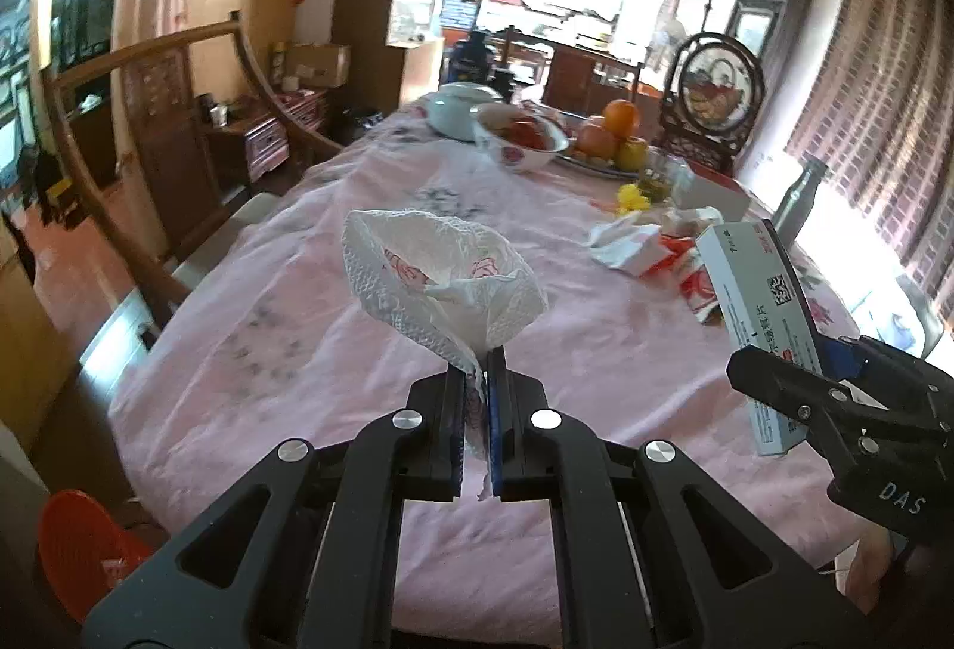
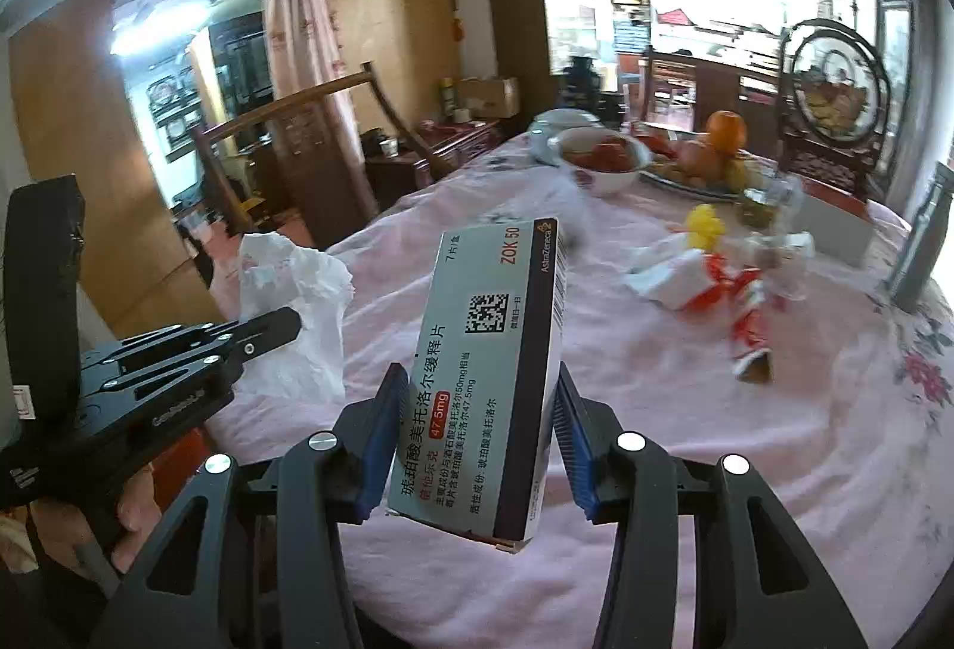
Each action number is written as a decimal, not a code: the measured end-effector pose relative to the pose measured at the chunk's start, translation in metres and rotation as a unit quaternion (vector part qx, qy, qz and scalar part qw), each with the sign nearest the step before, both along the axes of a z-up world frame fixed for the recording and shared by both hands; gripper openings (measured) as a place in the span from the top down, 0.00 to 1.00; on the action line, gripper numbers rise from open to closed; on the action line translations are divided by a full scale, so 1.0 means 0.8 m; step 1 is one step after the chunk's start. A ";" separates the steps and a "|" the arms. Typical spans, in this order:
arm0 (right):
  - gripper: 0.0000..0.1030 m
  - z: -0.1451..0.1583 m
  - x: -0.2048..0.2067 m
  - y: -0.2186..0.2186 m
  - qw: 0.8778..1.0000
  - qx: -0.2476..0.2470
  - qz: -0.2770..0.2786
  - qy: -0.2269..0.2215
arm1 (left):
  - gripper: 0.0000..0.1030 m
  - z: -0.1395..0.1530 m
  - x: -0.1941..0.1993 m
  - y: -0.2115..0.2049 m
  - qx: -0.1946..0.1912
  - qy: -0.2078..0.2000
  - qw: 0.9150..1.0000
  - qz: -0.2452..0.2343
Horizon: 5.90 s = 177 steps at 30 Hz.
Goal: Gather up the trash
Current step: 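Carry the tissue and medicine box in both tools over the red basket, then open both tools to drop the tissue and box into the red basket, then swing both tools back over the table toward the remaining trash, then grasp the red Budweiser can with the right tool, then grasp the folded white tissues with the left tool while the right tool holds the can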
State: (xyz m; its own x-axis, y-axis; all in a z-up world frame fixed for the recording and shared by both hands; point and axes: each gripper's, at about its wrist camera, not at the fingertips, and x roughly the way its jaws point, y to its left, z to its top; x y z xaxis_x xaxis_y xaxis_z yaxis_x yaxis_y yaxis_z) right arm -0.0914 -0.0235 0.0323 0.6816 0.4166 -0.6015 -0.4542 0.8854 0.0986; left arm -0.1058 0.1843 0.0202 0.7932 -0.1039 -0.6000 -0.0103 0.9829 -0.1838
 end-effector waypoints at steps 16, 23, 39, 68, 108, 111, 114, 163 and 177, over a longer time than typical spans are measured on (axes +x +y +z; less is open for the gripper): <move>0.54 -0.006 -0.053 0.168 0.989 -0.019 0.148 0.009 | 0.93 -0.026 -0.089 0.148 -0.027 0.005 0.990 0.137; 0.53 -0.028 -0.082 0.279 0.966 -0.017 0.256 0.047 | 0.93 -0.058 -0.149 0.235 -0.024 0.034 0.973 0.225; 0.53 -0.169 -0.119 0.551 0.888 -0.069 0.396 0.222 | 0.93 -0.218 -0.250 0.424 -0.078 0.179 0.906 0.375; 0.45 -0.281 -0.095 0.626 0.857 -0.100 0.384 0.328 | 0.44 -0.291 -0.255 0.466 -0.116 0.239 0.870 0.415; 0.22 -0.040 0.093 -0.011 0.995 0.052 0.012 0.084 | 0.15 -0.087 -0.018 0.116 0.024 0.125 0.978 0.164; 0.22 -0.044 0.114 -0.070 0.995 0.047 -0.041 0.078 | 0.15 -0.085 0.015 0.070 0.034 0.123 0.984 0.126; 0.22 -0.051 0.138 -0.121 0.993 0.024 -0.102 0.063 | 0.15 -0.078 0.042 0.028 0.049 0.115 0.988 0.093; 0.86 -0.122 0.259 -0.229 0.965 0.062 -0.174 0.187 | 0.14 -0.078 0.336 -0.215 0.090 0.107 0.985 -0.105; 0.86 -0.126 0.261 -0.230 0.963 0.069 -0.174 0.194 | 0.80 -0.110 0.356 -0.228 0.068 0.157 0.974 -0.146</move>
